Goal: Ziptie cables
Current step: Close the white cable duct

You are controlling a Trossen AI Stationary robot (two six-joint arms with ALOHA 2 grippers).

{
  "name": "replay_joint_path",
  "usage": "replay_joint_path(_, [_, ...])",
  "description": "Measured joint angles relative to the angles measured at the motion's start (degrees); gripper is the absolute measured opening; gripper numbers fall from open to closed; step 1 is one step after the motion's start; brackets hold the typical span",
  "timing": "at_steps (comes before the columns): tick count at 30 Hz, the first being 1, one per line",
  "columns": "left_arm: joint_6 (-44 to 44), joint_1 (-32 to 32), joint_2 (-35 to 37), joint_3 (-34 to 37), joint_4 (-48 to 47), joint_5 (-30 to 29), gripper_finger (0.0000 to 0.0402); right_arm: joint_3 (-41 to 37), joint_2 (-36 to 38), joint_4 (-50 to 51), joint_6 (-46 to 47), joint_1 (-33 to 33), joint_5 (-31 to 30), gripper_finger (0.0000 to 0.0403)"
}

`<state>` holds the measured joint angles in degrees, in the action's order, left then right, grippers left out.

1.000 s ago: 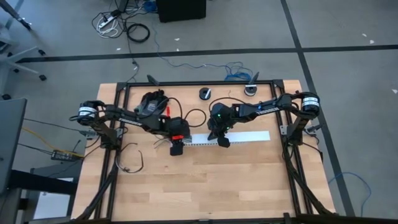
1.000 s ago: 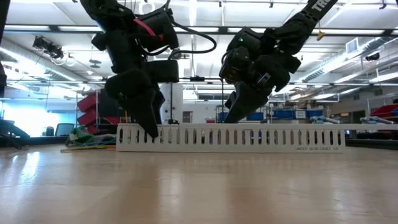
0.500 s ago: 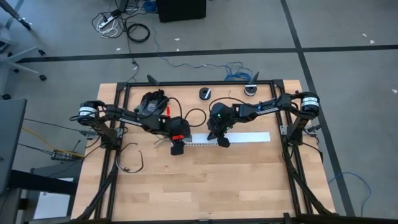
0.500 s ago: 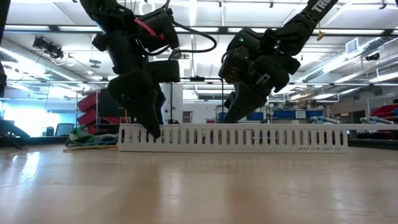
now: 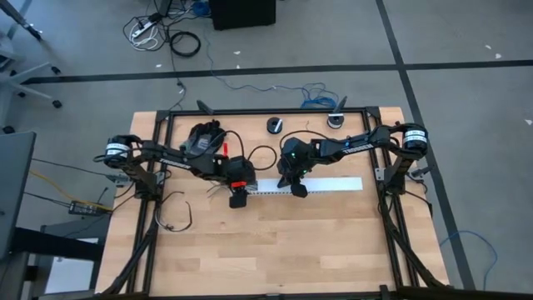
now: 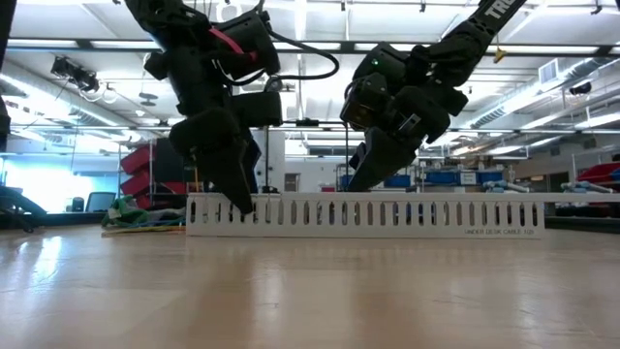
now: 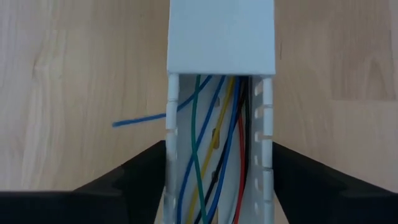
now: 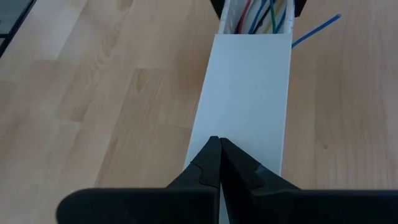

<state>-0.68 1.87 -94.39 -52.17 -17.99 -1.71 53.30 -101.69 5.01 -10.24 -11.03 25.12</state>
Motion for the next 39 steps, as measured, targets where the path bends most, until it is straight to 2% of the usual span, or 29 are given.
replay_joint_path(5, [-0.2, 0.0, 0.2, -0.3, 1.2, 0.2, 0.0287, 0.0, 0.0, 0.4, 0.0, 0.0, -0.1, 0.0000])
replay_joint_path(9, [-0.2, 0.0, 0.2, -0.2, 2.9, 0.3, 0.0297, 0.0, 0.0, 0.7, 0.0, 0.0, -0.1, 0.0000])
replay_joint_path(21, [-0.2, 0.0, -0.3, -0.1, 4.9, 0.3, 0.0298, 0.0, 0.0, 0.7, 0.0, 0.0, -0.1, 0.0000])
replay_joint_path(28, [-0.2, 0.0, -3.6, -0.1, 5.3, 0.3, 0.0279, 0.0, 0.0, 0.7, 0.0, 0.0, -0.1, 0.0000])
replay_joint_path(39, [-0.3, -0.1, -3.7, -0.6, 6.6, 0.7, 0.0273, 0.0, 0.0, 0.7, 0.0, 0.0, 0.0, 0.0000])
